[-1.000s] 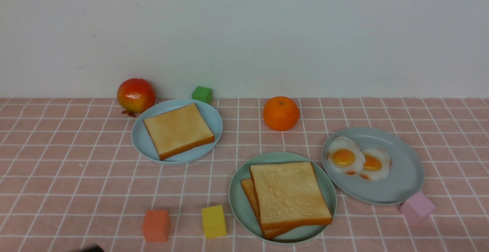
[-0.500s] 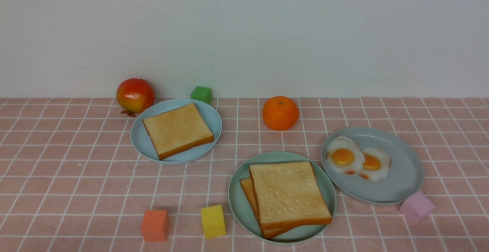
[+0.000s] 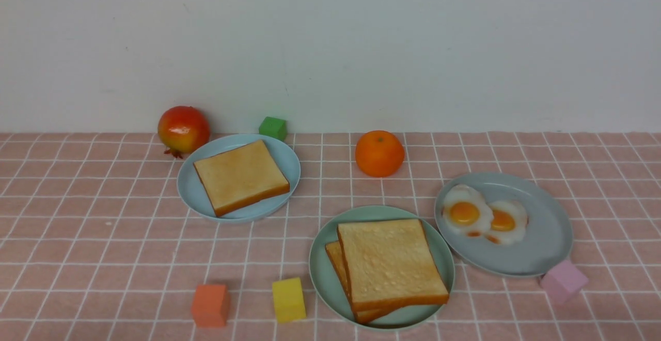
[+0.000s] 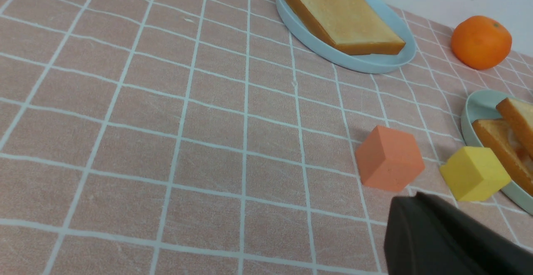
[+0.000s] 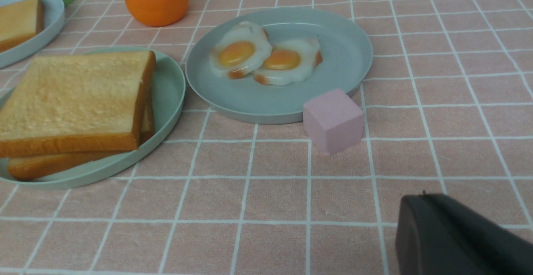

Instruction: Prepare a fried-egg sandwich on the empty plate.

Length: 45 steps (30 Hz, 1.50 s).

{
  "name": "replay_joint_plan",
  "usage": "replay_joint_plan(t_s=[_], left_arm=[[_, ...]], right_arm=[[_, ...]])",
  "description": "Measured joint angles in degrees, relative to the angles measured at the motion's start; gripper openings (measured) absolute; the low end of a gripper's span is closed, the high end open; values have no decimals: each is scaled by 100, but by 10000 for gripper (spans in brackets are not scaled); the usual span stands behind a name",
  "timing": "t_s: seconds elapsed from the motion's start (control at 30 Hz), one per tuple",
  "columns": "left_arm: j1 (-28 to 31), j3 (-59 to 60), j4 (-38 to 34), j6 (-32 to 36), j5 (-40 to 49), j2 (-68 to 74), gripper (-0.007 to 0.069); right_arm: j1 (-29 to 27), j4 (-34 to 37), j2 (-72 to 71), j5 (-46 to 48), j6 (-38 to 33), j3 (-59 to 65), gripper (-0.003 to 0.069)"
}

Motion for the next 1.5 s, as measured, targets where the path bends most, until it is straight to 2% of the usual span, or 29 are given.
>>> replay_joint_plan(t_s=[1.5], left_arm=[[0, 0, 6, 0, 13, 0, 13]], right_arm=[[0, 0, 0, 0, 0, 0, 89]])
